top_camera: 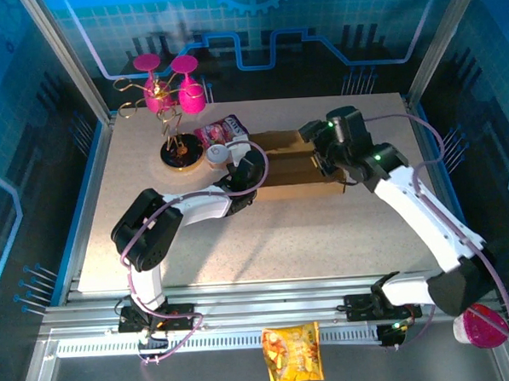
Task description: Fold the paper box
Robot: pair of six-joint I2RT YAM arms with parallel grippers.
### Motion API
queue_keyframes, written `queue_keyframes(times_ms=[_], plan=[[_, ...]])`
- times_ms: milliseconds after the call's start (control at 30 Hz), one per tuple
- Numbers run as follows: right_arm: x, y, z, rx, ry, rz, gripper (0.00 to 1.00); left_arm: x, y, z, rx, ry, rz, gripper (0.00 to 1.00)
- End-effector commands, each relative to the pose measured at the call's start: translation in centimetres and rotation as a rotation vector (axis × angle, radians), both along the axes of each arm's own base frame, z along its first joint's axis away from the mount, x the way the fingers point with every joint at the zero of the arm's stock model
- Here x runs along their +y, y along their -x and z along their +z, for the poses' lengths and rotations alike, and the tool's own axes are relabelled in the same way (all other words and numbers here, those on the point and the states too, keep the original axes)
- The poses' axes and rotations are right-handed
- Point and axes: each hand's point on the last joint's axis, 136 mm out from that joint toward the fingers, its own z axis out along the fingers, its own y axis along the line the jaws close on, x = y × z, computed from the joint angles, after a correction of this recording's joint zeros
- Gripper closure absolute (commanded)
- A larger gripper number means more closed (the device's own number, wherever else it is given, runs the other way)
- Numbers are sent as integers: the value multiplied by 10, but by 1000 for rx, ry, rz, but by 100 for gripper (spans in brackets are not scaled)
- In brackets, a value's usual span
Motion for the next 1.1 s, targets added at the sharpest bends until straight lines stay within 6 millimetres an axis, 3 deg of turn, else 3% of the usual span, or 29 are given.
queue_keyframes(times_ms=[0,200,467,900,1067], plan=[[1,-27,8,-6,-82,-81,29,1,1,-1,-9,16,30,100],[6,-58,-16,42,-122,-125,35,1,2,-2,-6,17,27,100],[8,-88,-29,35,-131,-148,46,2,3,-3,-2,18,30,100],[-4,-97,-45,47,-133,-169,77,1,4,-3,-1,20,24,100],[-4,-98,-51,54,-146,-180,96,-3,4,0,-1,37,3,96]])
